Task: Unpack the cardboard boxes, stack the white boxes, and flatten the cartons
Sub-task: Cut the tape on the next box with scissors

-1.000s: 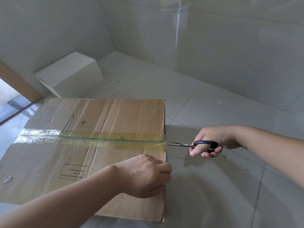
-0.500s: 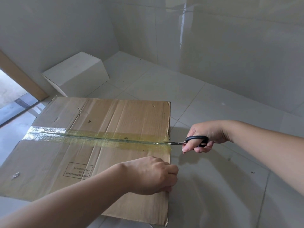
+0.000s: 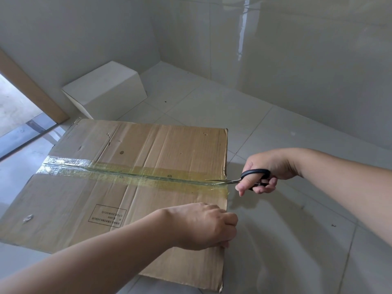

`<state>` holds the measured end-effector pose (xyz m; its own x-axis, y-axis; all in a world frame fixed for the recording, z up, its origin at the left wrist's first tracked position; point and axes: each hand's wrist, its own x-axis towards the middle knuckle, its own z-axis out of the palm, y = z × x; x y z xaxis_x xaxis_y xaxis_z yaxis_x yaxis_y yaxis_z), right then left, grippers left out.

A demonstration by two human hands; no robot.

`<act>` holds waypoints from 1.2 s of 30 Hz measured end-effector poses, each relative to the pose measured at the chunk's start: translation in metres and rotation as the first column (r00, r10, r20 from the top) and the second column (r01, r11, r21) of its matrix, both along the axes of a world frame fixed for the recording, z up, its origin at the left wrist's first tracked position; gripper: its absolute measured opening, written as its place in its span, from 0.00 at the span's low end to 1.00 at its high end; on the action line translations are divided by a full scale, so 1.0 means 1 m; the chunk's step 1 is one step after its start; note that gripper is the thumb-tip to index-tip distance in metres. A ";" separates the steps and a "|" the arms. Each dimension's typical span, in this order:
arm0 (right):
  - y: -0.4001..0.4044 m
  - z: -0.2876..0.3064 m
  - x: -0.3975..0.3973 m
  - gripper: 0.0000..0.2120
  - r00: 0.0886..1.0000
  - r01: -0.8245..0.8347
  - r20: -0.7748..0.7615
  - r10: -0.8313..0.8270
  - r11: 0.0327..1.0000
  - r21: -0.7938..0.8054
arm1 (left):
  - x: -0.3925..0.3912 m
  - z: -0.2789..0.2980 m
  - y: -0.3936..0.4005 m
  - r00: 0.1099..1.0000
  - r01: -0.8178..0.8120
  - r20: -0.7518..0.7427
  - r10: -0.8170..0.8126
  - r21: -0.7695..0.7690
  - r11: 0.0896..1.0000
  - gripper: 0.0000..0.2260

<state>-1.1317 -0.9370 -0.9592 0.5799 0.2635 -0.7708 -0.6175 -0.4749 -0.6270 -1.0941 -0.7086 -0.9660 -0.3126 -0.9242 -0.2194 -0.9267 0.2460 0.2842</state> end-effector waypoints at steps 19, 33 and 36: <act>0.022 0.050 0.050 0.22 0.969 -0.133 -0.230 0.087 0.972 -0.192 | 0.050 0.077 -0.033 0.667 -0.678 -0.524 0.530 -0.132 0.723 0.08; 0.031 0.018 -0.010 0.13 0.794 0.052 0.548 0.262 0.869 -0.492 | 0.096 0.072 0.006 0.694 -0.692 -0.251 0.675 0.026 0.722 0.16; 0.036 -0.001 -0.017 0.17 0.725 0.004 0.567 0.390 0.822 -0.570 | 0.104 0.061 0.013 0.718 -0.683 -0.123 0.686 0.070 0.727 0.10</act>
<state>-1.1482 -0.9013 -0.9600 0.9522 0.1226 -0.2798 -0.0182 -0.8916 -0.4524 -0.9897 -0.6953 -0.9054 0.3765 -0.8938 -0.2438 -0.7938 -0.4469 0.4125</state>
